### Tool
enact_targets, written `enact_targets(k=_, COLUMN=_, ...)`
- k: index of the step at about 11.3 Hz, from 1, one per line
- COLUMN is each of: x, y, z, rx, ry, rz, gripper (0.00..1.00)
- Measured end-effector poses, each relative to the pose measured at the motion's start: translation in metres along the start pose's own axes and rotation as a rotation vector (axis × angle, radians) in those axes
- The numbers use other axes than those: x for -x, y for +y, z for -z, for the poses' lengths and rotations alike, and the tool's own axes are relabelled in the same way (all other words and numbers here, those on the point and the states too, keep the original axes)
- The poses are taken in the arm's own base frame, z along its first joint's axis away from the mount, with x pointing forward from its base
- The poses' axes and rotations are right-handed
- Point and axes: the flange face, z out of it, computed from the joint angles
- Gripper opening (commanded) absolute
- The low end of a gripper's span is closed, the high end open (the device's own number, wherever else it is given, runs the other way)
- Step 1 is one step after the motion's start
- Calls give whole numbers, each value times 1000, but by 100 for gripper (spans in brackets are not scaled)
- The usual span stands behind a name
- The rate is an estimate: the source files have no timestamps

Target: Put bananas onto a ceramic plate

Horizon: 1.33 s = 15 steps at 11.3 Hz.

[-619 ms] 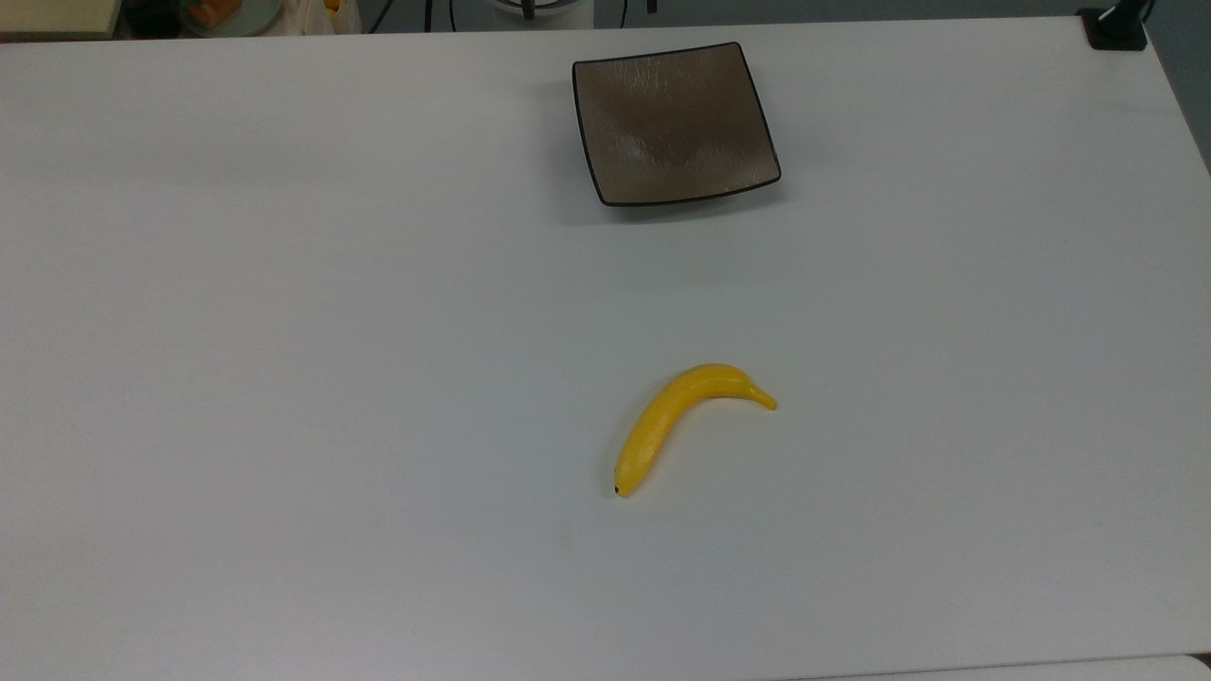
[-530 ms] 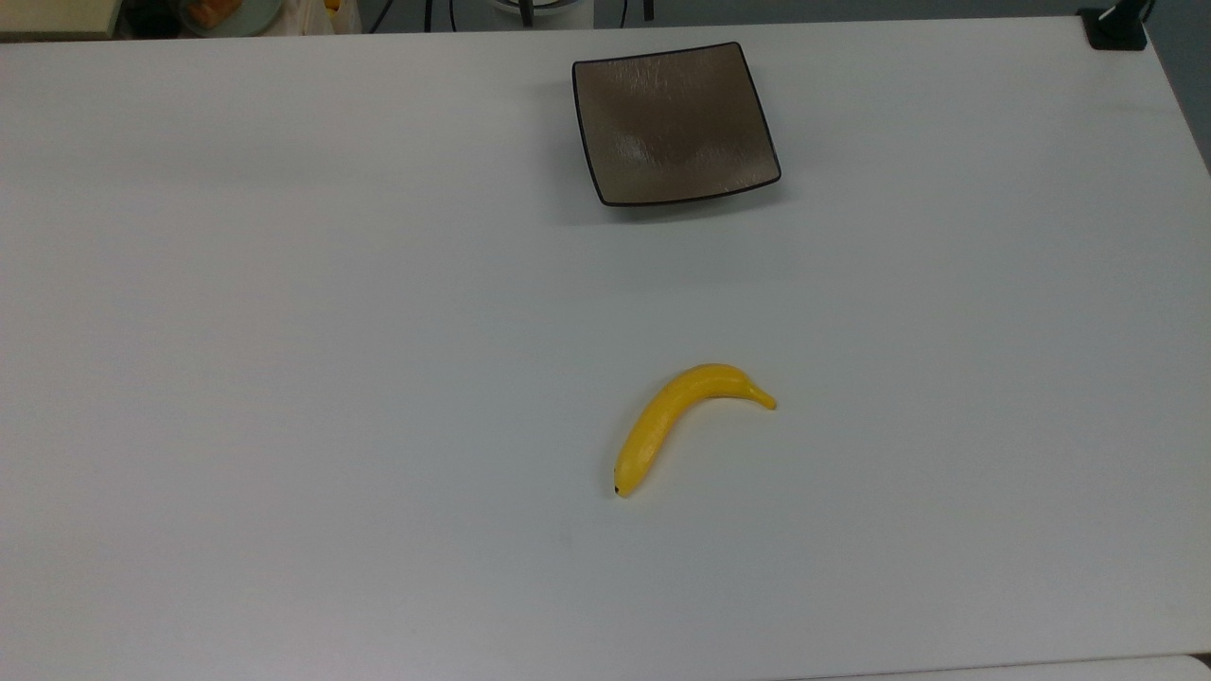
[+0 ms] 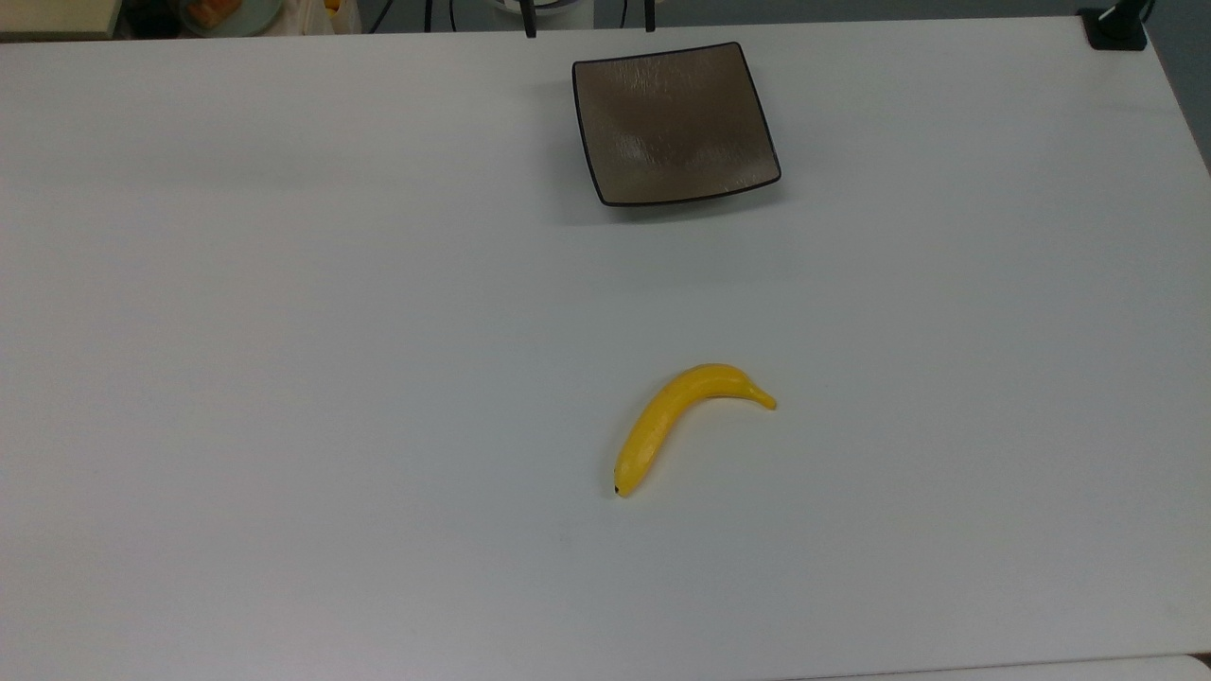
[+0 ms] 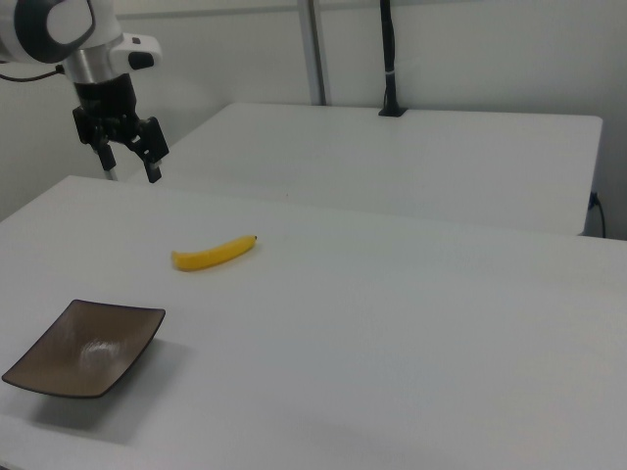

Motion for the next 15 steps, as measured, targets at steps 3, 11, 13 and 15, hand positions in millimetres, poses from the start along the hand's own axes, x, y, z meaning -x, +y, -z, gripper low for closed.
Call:
enact_targets(k=3, x=-7, y=-2, z=-8, rx=0, ry=1, rz=1, gripper=100)
enact_targets(k=11, x=-93, y=-7, z=-39, rx=-10, ry=37, rz=-384, gripper=100)
enact_targets(k=13, x=-113, y=-8, z=-68, rx=0, ry=15, rz=-460, gripper=100)
enact_targets(k=15, x=-130, y=-11, z=-99, rx=11, ry=-7, rz=-532, gripper=100)
